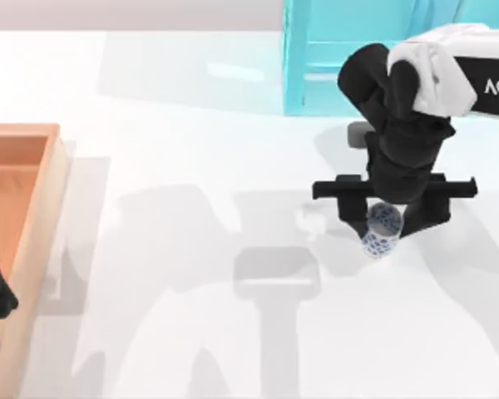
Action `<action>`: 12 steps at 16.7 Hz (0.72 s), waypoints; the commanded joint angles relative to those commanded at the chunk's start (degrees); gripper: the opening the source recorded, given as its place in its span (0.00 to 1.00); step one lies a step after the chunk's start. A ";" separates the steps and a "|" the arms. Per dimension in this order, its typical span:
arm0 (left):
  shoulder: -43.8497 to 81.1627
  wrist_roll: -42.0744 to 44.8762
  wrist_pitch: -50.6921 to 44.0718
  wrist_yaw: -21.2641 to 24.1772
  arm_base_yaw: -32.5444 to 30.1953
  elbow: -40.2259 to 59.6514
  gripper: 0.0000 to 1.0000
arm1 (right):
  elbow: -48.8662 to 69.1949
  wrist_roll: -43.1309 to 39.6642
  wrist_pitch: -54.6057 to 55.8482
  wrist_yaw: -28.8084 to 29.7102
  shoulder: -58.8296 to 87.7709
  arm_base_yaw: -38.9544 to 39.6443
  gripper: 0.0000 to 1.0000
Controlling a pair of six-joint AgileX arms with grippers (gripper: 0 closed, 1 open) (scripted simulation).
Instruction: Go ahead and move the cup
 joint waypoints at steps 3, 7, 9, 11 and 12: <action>0.00 0.00 0.00 0.00 0.00 0.00 1.00 | 0.00 0.00 0.00 0.00 0.00 0.00 0.00; 0.00 0.00 0.00 0.00 0.00 0.00 1.00 | 0.26 -0.76 -0.26 -0.01 -0.25 -0.96 0.00; 0.00 0.00 0.00 0.00 0.00 0.00 1.00 | 0.87 -3.81 -1.15 -0.11 -1.01 -3.96 0.00; 0.00 0.00 0.00 0.00 0.00 0.00 1.00 | 1.29 -9.15 -2.66 -0.19 -2.16 -9.23 0.00; 0.00 0.00 0.00 0.00 0.00 0.00 1.00 | 1.33 -12.65 -3.65 -0.18 -2.81 -12.70 0.00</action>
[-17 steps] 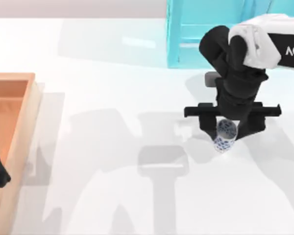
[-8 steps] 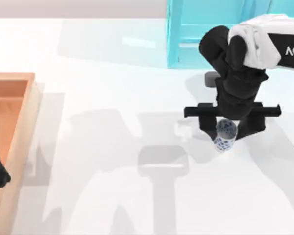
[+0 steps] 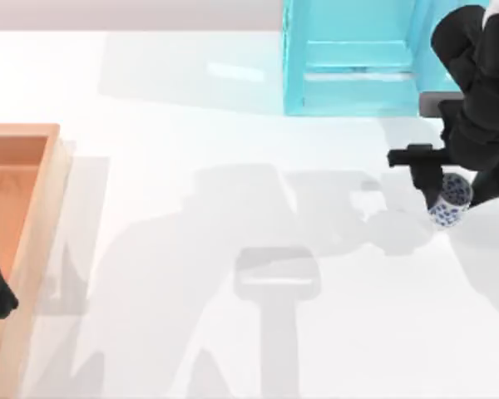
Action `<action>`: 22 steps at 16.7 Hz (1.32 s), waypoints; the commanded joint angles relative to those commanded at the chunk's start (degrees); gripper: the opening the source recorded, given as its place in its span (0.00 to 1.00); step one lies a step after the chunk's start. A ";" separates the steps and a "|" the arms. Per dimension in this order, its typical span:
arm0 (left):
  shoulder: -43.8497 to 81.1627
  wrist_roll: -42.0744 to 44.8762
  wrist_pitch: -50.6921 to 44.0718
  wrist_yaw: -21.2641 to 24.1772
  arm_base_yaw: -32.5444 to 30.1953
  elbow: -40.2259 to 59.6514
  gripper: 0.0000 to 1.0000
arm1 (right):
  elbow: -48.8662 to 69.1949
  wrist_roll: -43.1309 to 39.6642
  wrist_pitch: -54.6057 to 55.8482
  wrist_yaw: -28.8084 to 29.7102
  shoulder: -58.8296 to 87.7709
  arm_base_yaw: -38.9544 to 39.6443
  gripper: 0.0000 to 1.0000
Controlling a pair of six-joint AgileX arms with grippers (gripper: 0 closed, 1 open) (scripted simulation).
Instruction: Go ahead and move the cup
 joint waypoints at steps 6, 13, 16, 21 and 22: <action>0.00 0.00 0.00 0.00 0.00 0.00 1.00 | -0.63 -23.31 -6.27 0.35 -4.89 -23.02 0.00; 0.00 0.00 0.00 0.00 0.00 0.00 1.00 | -0.77 -30.39 -7.78 0.14 -8.22 -30.19 0.00; 0.00 0.00 0.00 0.00 0.00 0.00 1.00 | -1.54 -30.24 -6.68 0.22 -7.90 -29.96 0.00; 0.00 0.00 0.00 0.00 0.00 0.00 1.00 | -8.12 -30.27 2.86 0.16 -5.79 -29.92 0.00; 0.00 0.00 0.00 0.00 0.00 0.00 1.00 | -9.51 -30.23 4.46 0.16 -5.30 -29.96 0.00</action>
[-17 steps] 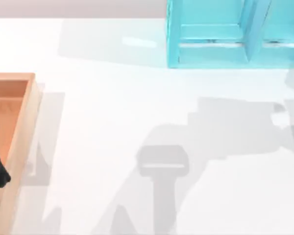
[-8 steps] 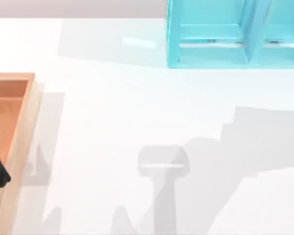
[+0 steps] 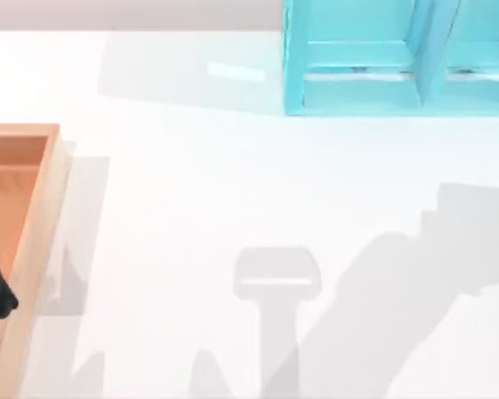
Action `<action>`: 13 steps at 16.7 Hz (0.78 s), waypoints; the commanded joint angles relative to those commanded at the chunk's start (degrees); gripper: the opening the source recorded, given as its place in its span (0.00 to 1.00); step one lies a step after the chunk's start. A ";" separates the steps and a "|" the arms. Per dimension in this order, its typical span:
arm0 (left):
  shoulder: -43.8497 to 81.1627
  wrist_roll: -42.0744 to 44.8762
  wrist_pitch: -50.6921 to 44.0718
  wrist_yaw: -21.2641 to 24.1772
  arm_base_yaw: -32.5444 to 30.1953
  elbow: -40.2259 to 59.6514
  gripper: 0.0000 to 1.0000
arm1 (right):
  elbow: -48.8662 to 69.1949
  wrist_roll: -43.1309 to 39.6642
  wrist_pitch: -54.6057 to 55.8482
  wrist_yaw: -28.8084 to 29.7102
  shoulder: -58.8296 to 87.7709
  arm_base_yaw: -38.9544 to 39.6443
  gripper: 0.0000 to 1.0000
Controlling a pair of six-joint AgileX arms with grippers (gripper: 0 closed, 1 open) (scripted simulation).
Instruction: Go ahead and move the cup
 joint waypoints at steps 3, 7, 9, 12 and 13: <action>0.00 0.00 0.00 0.00 0.00 0.00 1.00 | -1.26 0.02 1.53 0.00 0.85 -0.10 0.00; 0.00 0.00 0.00 0.00 0.00 0.00 1.00 | -1.26 0.02 1.53 0.00 0.85 -0.10 0.15; 0.00 0.00 0.00 0.00 0.00 0.00 1.00 | -1.26 0.02 1.53 0.00 0.85 -0.10 0.30; 0.00 0.00 0.00 0.00 0.00 0.00 1.00 | -1.26 0.02 1.53 0.00 0.85 -0.10 0.53; 0.00 0.00 0.00 0.00 0.00 0.00 1.00 | -1.26 0.02 1.53 0.00 0.85 -0.10 0.60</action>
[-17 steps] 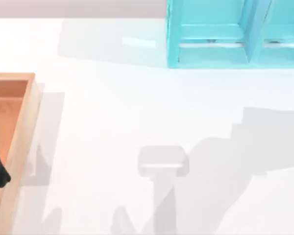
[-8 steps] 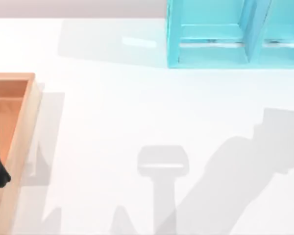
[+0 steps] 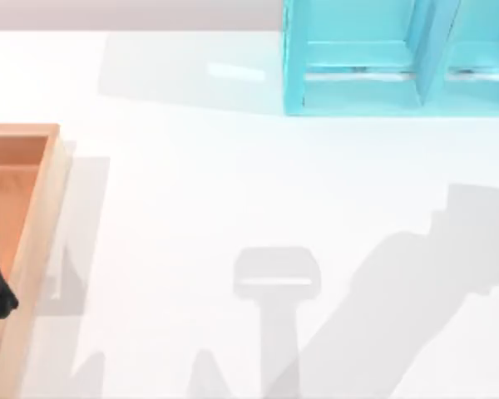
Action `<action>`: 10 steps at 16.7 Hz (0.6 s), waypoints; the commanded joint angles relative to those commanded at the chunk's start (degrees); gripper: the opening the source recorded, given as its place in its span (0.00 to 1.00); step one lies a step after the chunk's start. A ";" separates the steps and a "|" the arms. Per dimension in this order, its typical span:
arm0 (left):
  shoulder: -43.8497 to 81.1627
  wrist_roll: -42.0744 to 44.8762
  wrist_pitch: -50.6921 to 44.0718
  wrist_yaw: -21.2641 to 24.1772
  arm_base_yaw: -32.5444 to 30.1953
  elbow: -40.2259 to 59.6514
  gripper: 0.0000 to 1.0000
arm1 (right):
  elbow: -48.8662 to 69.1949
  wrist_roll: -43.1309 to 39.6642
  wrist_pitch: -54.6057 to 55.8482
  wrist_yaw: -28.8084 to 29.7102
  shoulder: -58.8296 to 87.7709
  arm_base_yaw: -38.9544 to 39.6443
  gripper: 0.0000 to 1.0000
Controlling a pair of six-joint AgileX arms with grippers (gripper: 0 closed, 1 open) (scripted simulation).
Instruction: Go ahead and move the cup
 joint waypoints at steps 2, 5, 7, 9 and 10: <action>0.00 0.00 0.00 0.00 0.00 0.00 1.00 | 0.00 0.00 0.00 0.00 0.00 0.00 0.75; 0.00 0.00 0.00 0.00 0.00 0.00 1.00 | 0.00 0.00 0.00 0.00 0.00 0.00 0.98; 0.00 0.00 0.00 0.00 0.00 0.00 1.00 | 0.00 0.00 0.00 0.00 0.00 0.00 1.00; 0.00 0.00 0.00 0.00 0.00 0.00 1.00 | 0.00 0.00 0.00 0.00 0.00 0.00 1.00; 0.00 0.00 0.00 0.00 0.00 0.00 1.00 | 0.00 0.00 0.00 0.00 0.00 0.00 1.00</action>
